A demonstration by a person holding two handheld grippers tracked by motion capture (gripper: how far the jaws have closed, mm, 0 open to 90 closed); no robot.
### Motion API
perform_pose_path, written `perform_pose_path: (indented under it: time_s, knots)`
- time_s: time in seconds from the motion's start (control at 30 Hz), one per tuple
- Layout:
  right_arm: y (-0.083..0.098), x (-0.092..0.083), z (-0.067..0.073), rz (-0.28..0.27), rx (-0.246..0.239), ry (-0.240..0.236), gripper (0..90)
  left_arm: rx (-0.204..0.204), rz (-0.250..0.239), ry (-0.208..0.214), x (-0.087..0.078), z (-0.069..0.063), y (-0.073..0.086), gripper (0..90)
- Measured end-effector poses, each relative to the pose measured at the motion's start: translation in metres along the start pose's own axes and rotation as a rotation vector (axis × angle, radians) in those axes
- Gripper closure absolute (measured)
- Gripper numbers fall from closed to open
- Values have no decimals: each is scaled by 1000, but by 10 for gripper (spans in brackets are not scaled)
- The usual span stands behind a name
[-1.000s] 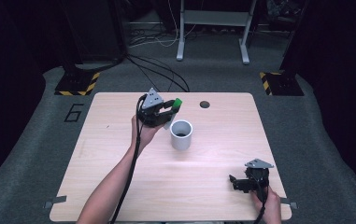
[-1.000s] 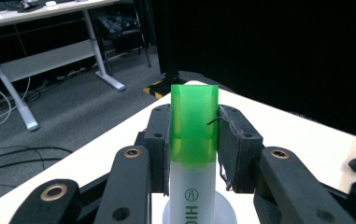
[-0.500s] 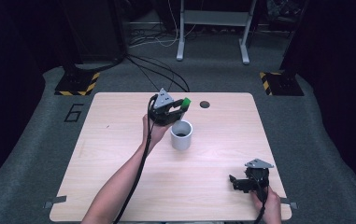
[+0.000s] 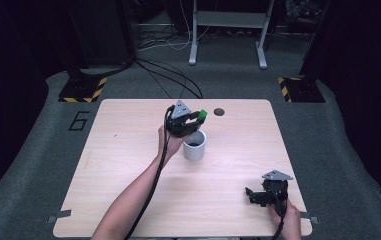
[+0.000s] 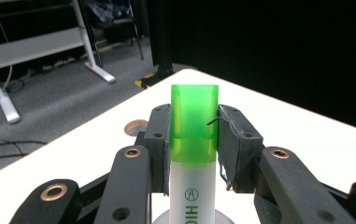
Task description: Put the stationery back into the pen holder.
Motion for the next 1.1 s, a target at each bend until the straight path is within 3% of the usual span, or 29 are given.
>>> perform_pose_path:
  time_s: [0.37, 0.7, 0.8, 0.87, 1.0, 1.1]
  knots:
    - [0, 0, 0, 1, -7, 1, 0, -7, 75, 42, 5, -7, 24, 669]
    - [0, 0, -1, -6, -12, -1, 0, 18, 143, 51, 4, -13, 39, 668]
    - [0, 0, -1, -6, -13, -2, 0, 4, 144, 45, 4, -13, 42, 661]
    - [0, 0, -1, -5, -7, -1, 0, 12, 161, 55, 1, -11, 42, 615]
    - [0, 0, -1, -6, -12, -1, 0, -12, 148, 45, -5, -10, 39, 481]
    - [0, 0, -1, -6, -11, -1, 0, -5, 154, 53, -12, -10, 36, 413]
Point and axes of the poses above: each handheld gripper's, and its own axes: x roughly forward along the jaws, y roughly out of its underside, z roughly to its left, the point moved 5 cm from there along x, roughly forward along the jaws, and after that the axes turned 15 degrees about x, right-handed, at the moved point
